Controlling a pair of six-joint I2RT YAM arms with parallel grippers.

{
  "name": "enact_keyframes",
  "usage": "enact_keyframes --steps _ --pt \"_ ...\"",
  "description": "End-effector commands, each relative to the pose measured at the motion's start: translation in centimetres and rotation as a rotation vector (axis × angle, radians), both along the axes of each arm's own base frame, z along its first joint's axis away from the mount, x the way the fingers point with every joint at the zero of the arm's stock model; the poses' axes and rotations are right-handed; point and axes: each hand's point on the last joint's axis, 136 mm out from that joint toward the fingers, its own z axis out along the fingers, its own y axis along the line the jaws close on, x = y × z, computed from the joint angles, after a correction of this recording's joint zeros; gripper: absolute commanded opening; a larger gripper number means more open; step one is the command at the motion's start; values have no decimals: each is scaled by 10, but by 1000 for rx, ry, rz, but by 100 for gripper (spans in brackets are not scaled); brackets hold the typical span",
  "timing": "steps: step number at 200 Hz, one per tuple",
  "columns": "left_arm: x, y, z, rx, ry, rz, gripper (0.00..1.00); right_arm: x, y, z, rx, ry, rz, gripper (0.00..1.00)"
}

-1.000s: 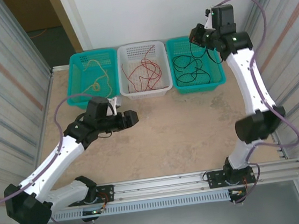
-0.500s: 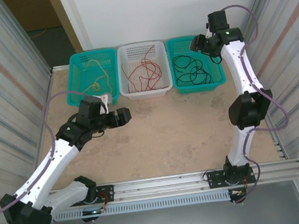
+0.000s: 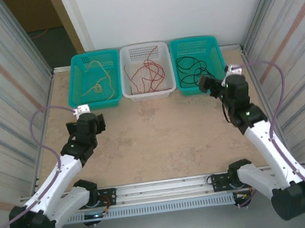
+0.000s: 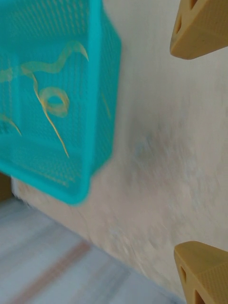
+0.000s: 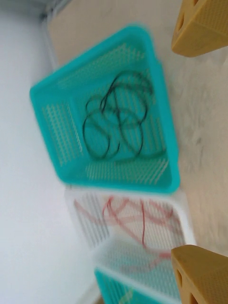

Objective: Untangle the cables

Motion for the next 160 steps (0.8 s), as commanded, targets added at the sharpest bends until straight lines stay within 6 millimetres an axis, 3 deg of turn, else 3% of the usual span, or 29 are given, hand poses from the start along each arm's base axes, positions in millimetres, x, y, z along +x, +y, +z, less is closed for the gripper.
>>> enact_keyframes --steps 1,29,52,79,88,105,122,129,140,149,160 --pt "13 41 8 -32 -140 170 99 0 -48 -26 -66 -45 -238 100" --pt "32 45 -7 -4 -220 121 99 8 -77 -85 -280 158 -364 99" --pt "51 43 -25 -4 -226 87 99 20 -95 -118 -342 143 -447 99" --pt "71 34 -46 11 -239 6 99 44 -89 -160 -405 186 -339 99" --pt "74 28 -49 -12 -219 -41 99 58 -81 -156 -452 160 -274 99" --pt "81 23 -55 -82 -209 -132 99 68 -63 -171 -401 120 -98 99" --pt "87 3 -69 -103 -148 -257 99 58 -63 -188 -212 65 43 99" --pt "92 4 -69 -58 -212 -258 99 59 -65 -177 -204 -32 37 99" --pt "88 3 -73 -110 -150 -259 99 57 -60 -185 -196 67 83 99" --pt "92 4 -71 -92 -178 -256 99 66 -56 -183 -221 28 90 99" --pt "91 4 -73 -95 -166 -256 99 62 -56 -187 -211 81 96 99"
